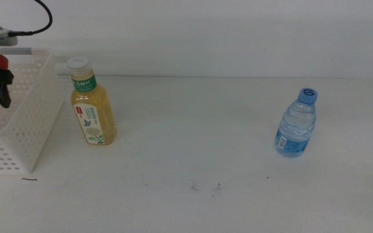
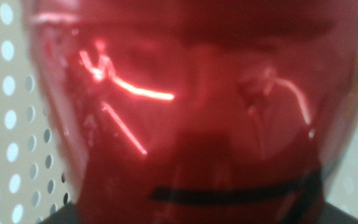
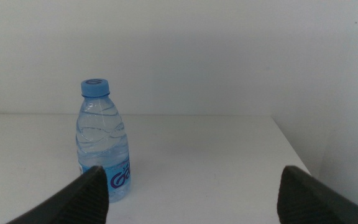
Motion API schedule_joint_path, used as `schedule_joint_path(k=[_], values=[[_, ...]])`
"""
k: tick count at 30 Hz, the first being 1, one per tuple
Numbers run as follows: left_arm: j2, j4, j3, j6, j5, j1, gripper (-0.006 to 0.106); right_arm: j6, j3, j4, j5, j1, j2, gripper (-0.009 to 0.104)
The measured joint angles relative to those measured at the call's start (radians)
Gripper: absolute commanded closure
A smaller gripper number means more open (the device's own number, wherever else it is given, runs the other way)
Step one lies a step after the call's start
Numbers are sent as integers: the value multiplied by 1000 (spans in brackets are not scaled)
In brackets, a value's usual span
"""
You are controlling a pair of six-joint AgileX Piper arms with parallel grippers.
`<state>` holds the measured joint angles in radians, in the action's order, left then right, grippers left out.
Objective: Use arms to grab the bottles and put them into the dustbin to the left of the table.
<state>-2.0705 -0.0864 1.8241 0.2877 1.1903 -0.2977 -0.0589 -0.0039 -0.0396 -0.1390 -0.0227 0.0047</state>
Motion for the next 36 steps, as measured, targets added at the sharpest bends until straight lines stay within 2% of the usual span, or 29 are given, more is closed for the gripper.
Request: schedule_joint_path(k=[1, 4, 9, 13, 21, 26, 31, 36], values=[[0, 0, 0, 0, -2, 0, 51, 0, 0, 0, 0, 0, 0, 2], [-2, 2, 0, 0, -6, 0, 32, 0, 0, 0, 0, 0, 0, 2], [-2, -4, 2, 0, -15, 0, 18, 0, 0, 0, 0, 0, 0, 2], [-2, -8, 2, 0, -10, 0, 10, 0, 0, 0, 0, 0, 0, 2], [80, -6, 11, -82, 25, 31, 10, 0, 0, 0, 0, 0, 0, 2], [253, 31, -24, -119, 4, 181, 10, 0, 0, 0, 0, 0, 0, 2], [440, 86, -225, -235, -166, 338, 10, 0, 0, 0, 0, 0, 0, 2], [634, 102, -510, -316, -431, 439, 10, 0, 0, 0, 0, 0, 0, 2]])
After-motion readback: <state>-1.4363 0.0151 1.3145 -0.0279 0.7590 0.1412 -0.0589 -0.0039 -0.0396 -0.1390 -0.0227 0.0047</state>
